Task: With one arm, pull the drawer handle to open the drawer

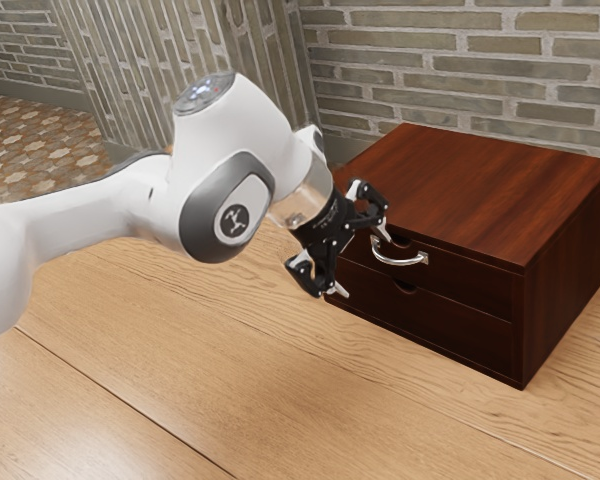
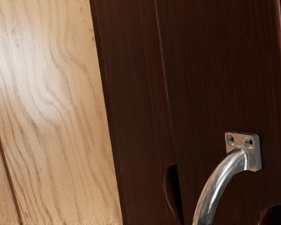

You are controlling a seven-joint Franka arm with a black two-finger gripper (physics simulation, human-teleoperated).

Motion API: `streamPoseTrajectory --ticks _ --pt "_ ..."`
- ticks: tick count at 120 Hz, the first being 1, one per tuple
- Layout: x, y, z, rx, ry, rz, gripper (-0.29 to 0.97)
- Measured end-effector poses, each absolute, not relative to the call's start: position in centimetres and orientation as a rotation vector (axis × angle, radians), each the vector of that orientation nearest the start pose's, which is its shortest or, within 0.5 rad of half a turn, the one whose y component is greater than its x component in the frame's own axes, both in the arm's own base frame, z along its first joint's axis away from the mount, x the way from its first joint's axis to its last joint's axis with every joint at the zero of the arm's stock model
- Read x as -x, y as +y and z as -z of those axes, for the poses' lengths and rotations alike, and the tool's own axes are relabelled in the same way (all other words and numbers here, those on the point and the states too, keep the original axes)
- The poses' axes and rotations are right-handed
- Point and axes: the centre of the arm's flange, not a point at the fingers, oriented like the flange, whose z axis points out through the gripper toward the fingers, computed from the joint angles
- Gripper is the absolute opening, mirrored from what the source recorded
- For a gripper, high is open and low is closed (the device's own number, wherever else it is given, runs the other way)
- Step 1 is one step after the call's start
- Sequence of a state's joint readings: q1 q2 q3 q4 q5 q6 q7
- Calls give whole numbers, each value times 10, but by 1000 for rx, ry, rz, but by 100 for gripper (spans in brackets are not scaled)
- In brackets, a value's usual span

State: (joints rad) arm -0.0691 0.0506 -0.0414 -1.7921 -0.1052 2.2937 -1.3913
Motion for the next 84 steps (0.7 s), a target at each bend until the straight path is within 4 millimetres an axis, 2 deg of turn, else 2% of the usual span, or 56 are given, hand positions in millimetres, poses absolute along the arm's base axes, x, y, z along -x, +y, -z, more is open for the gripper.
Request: streamPoseTrajectory --ticks 22,43,62,71,84 --pt "-615 -80 -550 2714 -2201 448 68" --pt "-609 -86 -540 2687 -2236 425 68" --pt "-605 -85 -529 2652 -2267 400 67" --pt "-600 -81 -535 2640 -2290 411 59" --pt "-588 -81 -540 2629 -2306 413 36"
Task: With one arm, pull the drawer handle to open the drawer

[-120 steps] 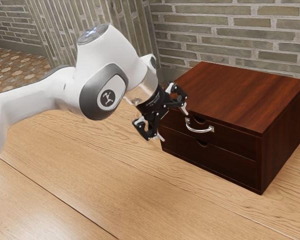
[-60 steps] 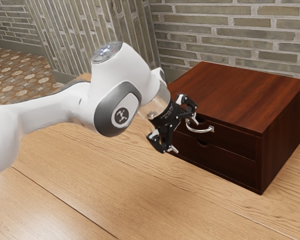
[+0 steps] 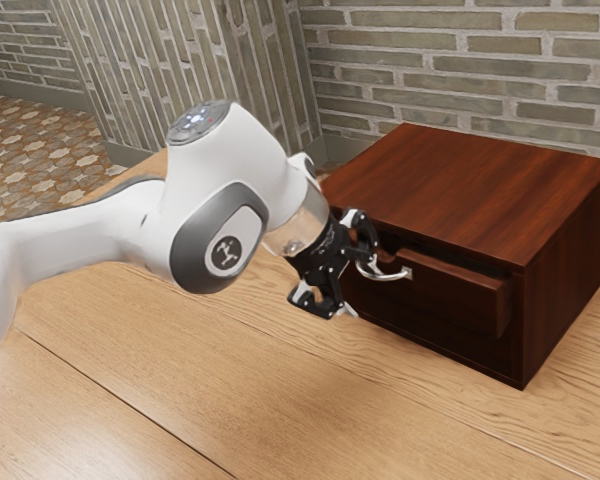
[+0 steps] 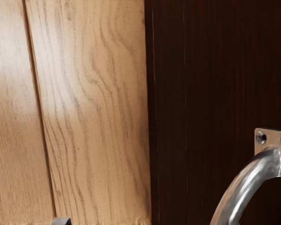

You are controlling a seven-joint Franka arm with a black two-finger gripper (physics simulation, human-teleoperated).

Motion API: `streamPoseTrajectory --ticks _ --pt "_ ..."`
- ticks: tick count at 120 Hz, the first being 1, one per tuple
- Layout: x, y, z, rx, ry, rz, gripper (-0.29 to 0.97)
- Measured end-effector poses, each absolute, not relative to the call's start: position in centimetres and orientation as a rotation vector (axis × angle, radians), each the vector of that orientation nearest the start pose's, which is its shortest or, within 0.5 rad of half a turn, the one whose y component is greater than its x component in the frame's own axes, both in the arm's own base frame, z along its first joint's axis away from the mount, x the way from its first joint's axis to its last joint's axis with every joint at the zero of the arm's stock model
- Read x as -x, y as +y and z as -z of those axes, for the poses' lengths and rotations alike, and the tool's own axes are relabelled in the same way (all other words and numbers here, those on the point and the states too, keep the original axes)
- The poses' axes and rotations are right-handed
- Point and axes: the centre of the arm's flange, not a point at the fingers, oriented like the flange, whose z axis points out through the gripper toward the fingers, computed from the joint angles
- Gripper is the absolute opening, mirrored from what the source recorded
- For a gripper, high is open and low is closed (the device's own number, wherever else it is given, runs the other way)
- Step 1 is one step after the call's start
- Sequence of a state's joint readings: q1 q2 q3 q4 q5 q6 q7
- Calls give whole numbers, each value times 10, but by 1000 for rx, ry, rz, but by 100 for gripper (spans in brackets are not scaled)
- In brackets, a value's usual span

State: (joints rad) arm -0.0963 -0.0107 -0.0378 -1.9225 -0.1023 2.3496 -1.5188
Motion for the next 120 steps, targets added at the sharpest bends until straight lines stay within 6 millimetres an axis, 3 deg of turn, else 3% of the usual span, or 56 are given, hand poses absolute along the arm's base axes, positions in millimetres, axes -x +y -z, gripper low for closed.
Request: streamPoseTrajectory --ticks 18,41,76,120 --pt "-583 -83 -541 2613 -2330 404 10" --pt "-571 -81 -546 2593 -2357 402 -4" --pt "-554 -78 -553 2572 -2385 406 -9" --pt "-516 -72 -552 2547 -2403 402 -9"
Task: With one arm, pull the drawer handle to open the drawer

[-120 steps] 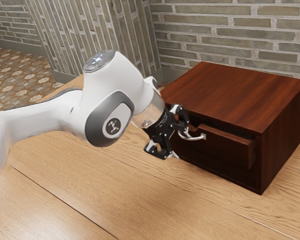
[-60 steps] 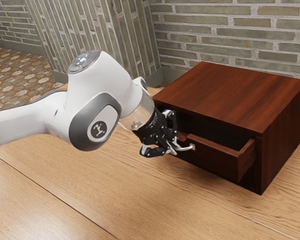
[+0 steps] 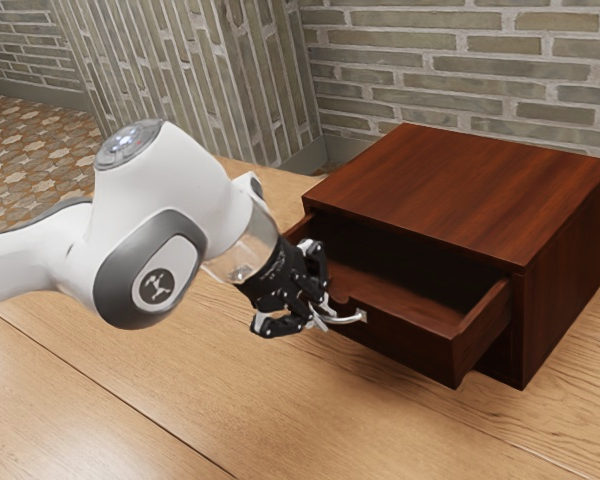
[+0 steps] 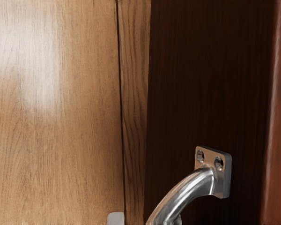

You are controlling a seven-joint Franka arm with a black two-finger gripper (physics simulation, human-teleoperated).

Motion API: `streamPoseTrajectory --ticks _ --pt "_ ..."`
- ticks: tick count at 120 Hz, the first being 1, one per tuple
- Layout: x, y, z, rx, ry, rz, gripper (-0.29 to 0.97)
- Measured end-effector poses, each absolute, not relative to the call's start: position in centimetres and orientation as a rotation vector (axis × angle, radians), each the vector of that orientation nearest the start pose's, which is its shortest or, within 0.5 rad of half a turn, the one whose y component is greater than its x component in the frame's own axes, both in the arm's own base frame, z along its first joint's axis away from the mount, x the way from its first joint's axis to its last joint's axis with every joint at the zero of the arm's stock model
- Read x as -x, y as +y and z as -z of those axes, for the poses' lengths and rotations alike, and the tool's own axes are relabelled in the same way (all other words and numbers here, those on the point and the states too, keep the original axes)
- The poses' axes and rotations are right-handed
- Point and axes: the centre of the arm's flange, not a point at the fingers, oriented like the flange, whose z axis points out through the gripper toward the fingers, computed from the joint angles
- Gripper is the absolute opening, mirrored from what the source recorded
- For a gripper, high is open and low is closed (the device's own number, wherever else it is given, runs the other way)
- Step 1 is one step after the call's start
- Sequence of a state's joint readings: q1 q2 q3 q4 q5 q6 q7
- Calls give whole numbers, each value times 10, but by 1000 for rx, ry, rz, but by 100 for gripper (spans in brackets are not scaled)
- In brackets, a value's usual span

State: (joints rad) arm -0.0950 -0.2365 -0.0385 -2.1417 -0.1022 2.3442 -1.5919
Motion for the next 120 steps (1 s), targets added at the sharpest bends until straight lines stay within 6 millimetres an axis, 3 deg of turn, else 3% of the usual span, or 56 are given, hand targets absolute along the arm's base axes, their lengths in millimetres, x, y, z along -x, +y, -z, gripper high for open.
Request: streamPoseTrajectory --ticks 45,74,99,110,120 --pt "-476 -67 -557 2542 -2415 437 -8" --pt "-462 -66 -557 2539 -2420 442 -9" --pt "-456 -71 -563 2569 -2387 478 7" --pt "-451 -84 -567 2593 -2347 512 11" --pt "-441 -114 -575 2653 -2265 561 15"
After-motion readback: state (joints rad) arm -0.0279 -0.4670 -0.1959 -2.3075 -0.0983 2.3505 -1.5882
